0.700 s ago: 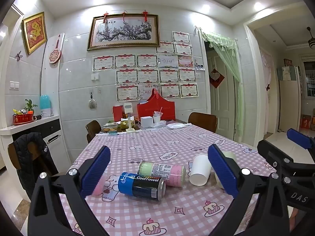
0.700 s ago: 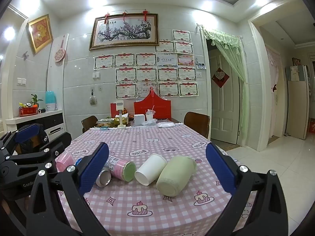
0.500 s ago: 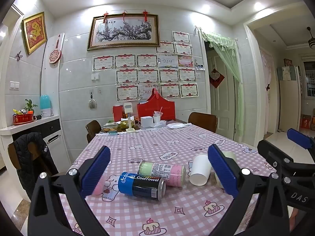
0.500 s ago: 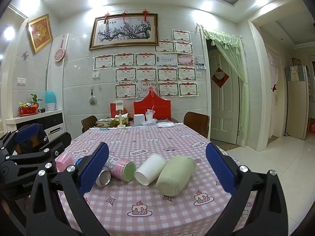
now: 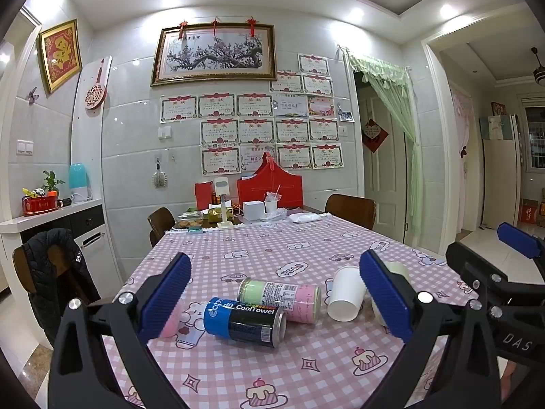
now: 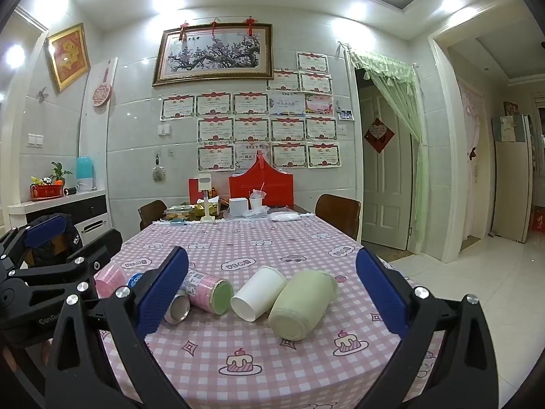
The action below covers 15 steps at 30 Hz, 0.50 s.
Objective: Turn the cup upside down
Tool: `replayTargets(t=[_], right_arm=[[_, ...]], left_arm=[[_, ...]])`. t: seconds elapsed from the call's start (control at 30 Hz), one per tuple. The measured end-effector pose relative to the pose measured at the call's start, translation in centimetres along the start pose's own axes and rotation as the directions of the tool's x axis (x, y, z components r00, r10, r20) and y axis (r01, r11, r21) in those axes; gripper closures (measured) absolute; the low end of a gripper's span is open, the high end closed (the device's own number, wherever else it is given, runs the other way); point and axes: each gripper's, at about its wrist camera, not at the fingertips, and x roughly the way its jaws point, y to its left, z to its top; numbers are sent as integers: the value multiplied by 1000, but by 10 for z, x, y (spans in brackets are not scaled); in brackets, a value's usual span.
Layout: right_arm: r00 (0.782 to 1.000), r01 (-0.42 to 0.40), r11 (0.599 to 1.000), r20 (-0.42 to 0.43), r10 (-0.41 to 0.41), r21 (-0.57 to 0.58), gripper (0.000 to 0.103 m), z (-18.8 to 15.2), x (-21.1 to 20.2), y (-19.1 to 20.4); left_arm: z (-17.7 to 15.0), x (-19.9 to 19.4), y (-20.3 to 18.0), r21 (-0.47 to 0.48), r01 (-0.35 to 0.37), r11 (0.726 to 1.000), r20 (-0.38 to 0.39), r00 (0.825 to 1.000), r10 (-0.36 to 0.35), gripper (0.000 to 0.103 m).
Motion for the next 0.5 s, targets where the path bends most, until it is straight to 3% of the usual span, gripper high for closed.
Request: replayTargets(t=[0.5], right_arm=[[1000, -1, 1000, -2, 1, 0, 8, 1, 0, 0]], left_arm=[[0, 0, 0, -2, 2, 1000, -5, 1000, -2, 5]])
